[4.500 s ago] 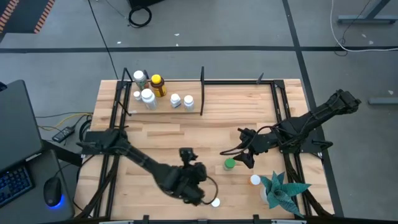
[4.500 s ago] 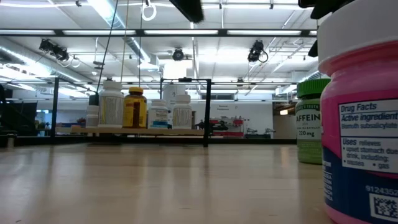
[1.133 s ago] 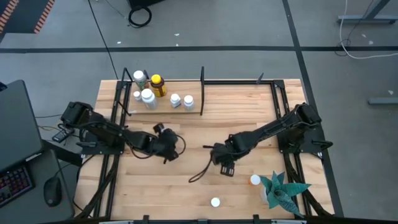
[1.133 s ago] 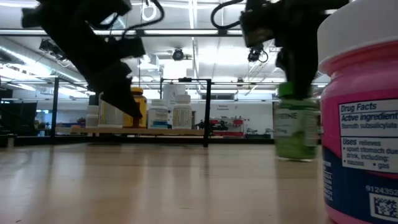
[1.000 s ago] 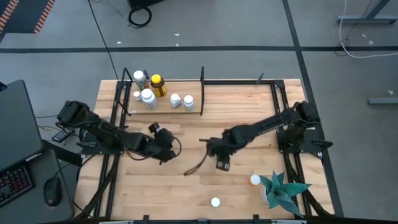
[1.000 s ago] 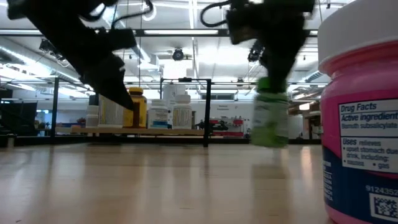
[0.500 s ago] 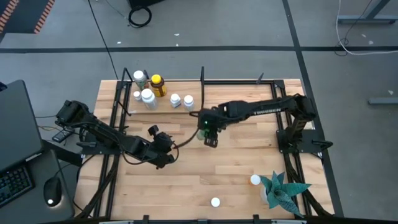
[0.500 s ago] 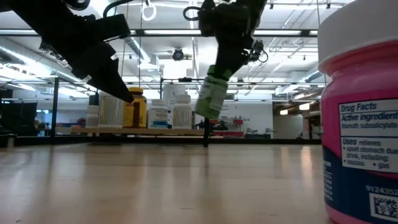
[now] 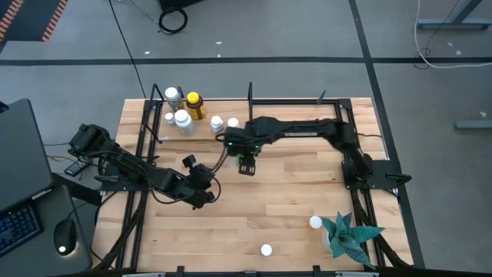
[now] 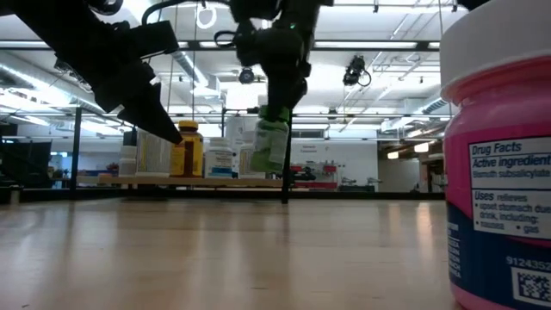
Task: Pick and place medicine bottles onto shelf by color
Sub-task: Put the green pill bottle on the shelf
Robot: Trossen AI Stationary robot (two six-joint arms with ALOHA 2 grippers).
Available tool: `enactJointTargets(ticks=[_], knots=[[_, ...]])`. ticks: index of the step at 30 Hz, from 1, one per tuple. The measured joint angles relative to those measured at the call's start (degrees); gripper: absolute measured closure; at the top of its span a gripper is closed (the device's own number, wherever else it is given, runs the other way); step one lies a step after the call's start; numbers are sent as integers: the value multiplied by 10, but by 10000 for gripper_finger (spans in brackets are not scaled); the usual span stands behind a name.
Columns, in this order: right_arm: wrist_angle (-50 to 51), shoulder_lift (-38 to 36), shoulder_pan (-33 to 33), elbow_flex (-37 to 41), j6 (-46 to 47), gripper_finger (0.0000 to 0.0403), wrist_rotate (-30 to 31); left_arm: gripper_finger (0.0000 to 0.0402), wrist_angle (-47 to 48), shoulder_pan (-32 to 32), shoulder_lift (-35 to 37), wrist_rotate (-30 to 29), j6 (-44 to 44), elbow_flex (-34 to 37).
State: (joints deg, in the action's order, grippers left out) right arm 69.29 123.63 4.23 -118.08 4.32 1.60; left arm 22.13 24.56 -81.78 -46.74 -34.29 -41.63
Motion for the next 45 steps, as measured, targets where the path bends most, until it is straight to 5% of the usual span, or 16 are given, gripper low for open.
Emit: enactJointTargets(ticks=[11, 28, 35, 45], knots=[[40, 92, 12, -93, -1, 189, -18, 296, -10, 11, 0, 0, -14, 0], [35, 93, 16, -92, 15, 123, -22, 296, -13, 21, 0, 0, -41, 0], [122, 86, 16, -170, 29, 107, 8, 298, -14, 16, 0, -9, -41, 0], [90, -28, -5, -65, 83, 105, 27, 311, -25, 10, 0, -11, -36, 0]])
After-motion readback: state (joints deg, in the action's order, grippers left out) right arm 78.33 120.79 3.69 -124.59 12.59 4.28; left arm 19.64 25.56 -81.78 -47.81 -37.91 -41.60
